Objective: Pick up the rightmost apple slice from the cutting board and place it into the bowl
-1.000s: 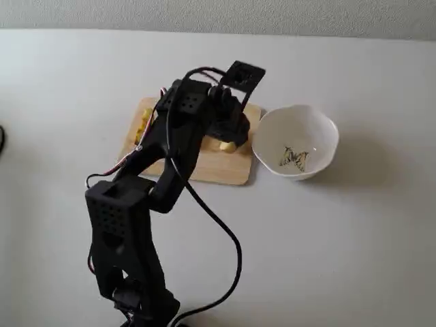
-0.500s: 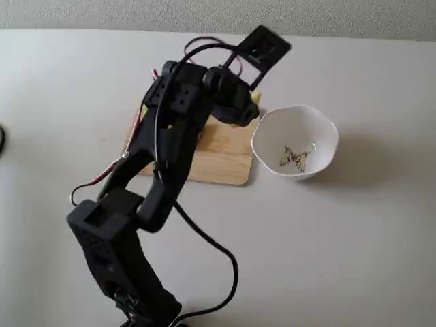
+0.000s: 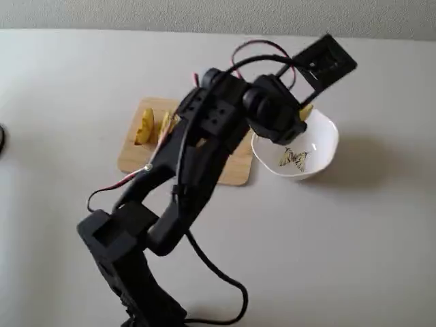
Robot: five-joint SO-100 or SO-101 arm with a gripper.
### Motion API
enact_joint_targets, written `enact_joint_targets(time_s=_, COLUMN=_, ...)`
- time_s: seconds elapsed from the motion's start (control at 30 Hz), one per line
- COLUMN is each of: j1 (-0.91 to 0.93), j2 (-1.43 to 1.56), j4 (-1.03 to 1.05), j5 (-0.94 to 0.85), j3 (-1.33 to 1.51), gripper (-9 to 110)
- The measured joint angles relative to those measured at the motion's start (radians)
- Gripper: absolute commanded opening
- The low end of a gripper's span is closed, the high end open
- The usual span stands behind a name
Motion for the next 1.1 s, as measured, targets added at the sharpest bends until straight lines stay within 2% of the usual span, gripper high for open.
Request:
enact_joint_targets(time_s=0.17, j1=0.021, j2=-0.023, j4=0.012, j5=-0.005, j3=0.000, gripper=37)
enact_joint_targets(time_s=0.37, j1=0.008, j2=0.014, j4=0.037, j5=0.044, j3=0.000, gripper=35)
enact_joint_targets(time_s=0.47, j1=-0.032, j2=0.101, j4=0.077, j5=0.097, j3=0.000, gripper=29)
enact_joint_targets(time_s=0.67, j1=-0.175, j2=0.344, j4=0.195, j5=0.232, j3=0.000, gripper=2)
enact_joint_targets(time_s=0.83, j1=-0.324, j2=0.595, j4=0.337, j5=0.423, j3=-0.002, gripper=0)
enact_joint_targets(time_s=0.93, j1=-0.380, j2=0.739, j4=0.440, j5=0.600, j3=0.003, gripper=0)
enact_joint_targets(time_s=1.03, j1=-0.396, j2=0.968, j4=0.465, j5=0.813, j3=0.156, gripper=0)
enact_joint_targets(time_s=1.1, j1=-0.411, j2=1.161, j4=0.453, j5=0.887, j3=0.322, gripper=0)
